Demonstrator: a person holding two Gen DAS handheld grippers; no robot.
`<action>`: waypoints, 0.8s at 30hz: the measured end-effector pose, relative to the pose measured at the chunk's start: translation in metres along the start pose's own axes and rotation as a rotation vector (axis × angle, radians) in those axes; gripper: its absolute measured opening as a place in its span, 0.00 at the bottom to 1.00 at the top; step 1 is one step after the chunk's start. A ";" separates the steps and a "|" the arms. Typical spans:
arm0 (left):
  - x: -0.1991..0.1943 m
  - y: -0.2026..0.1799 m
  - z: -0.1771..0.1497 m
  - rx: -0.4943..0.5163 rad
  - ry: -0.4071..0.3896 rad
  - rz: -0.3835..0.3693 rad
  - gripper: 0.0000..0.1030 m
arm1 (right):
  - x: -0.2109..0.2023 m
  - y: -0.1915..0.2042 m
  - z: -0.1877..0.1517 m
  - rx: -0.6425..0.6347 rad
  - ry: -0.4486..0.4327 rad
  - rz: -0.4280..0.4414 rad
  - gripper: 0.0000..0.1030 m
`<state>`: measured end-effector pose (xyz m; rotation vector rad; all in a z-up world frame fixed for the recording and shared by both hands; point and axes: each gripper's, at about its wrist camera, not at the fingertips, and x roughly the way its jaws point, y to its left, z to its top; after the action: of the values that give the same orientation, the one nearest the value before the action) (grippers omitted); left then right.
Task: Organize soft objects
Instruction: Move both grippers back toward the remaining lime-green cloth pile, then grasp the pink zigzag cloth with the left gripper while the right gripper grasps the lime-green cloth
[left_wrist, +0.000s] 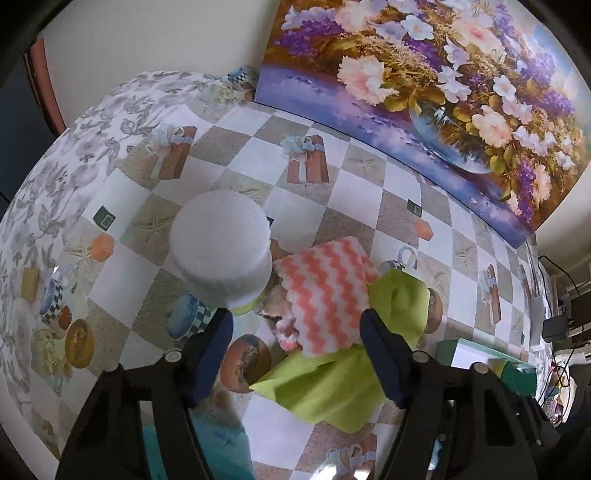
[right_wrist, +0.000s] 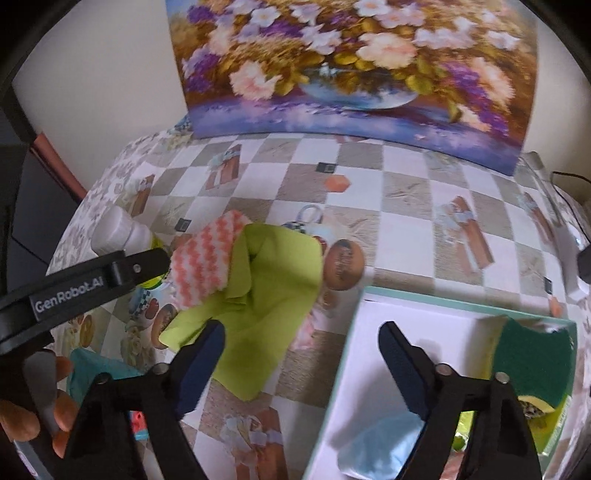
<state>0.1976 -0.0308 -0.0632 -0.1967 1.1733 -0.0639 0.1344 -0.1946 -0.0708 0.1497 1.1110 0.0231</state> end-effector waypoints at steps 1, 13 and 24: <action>0.002 0.000 0.001 -0.003 0.001 -0.003 0.69 | 0.004 0.002 0.001 -0.002 0.005 0.006 0.82; 0.020 0.000 0.002 -0.017 0.045 -0.044 0.59 | 0.055 0.023 -0.005 -0.027 0.107 0.045 0.62; 0.025 -0.001 0.000 -0.017 0.056 -0.037 0.58 | 0.070 0.035 -0.012 -0.071 0.113 -0.002 0.41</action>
<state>0.2072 -0.0350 -0.0853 -0.2328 1.2259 -0.0925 0.1568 -0.1522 -0.1332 0.0845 1.2214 0.0696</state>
